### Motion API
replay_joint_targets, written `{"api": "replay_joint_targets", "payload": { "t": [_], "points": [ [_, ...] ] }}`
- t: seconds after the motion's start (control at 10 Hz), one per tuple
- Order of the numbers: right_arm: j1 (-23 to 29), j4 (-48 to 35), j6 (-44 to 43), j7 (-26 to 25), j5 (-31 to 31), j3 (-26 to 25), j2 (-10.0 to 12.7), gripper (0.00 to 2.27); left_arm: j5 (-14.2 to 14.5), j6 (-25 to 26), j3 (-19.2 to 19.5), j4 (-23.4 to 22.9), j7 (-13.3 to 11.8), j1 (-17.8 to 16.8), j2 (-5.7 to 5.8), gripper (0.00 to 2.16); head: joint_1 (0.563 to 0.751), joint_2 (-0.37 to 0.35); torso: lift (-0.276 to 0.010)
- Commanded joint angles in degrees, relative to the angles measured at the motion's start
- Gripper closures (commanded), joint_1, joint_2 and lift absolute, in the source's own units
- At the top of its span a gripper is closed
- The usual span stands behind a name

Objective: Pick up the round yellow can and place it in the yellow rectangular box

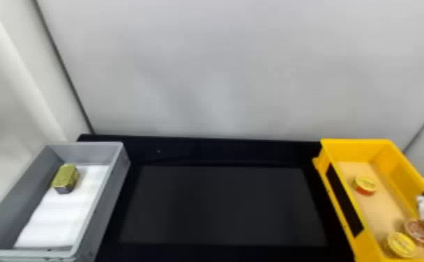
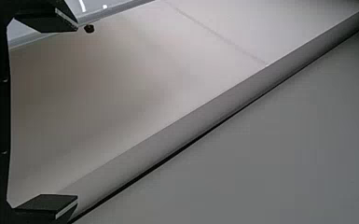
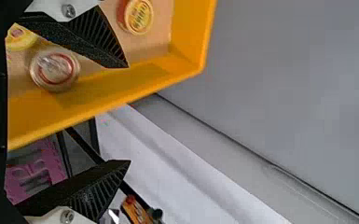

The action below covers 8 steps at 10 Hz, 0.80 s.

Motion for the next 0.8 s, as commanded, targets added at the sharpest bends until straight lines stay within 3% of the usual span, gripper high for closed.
{"api": "replay_joint_targets", "payload": {
  "t": [0.0, 0.3, 0.5, 0.7],
  "points": [
    [-2.2, -5.1, 2.7, 2.7, 6.0, -1.3, -0.1, 0.06, 0.0, 0.0, -0.1, 0.2, 0.0, 0.0, -0.15, 0.0, 0.686, 0.014, -0.056],
    [-4.7, -11.0, 2.9, 5.3, 13.0, 0.1, -0.1, 0.07, 0.0, -0.2, 0.0, 0.2, 0.3, 0.0, -0.15, 0.0, 0.686, 0.014, -0.056],
    [-7.4, -13.0, -5.4, 9.9, 18.2, -0.1, -0.1, 0.12, -0.2, -0.4, 0.6, 0.2, 0.6, -0.2, -0.15, 0.0, 0.686, 0.014, -0.056],
    [-10.3, -13.9, -12.2, 12.3, 19.1, -2.3, -0.2, 0.12, -0.2, -1.1, 1.6, 0.0, 1.3, -0.4, -0.15, 0.0, 0.686, 0.014, -0.056]
  ]
}}
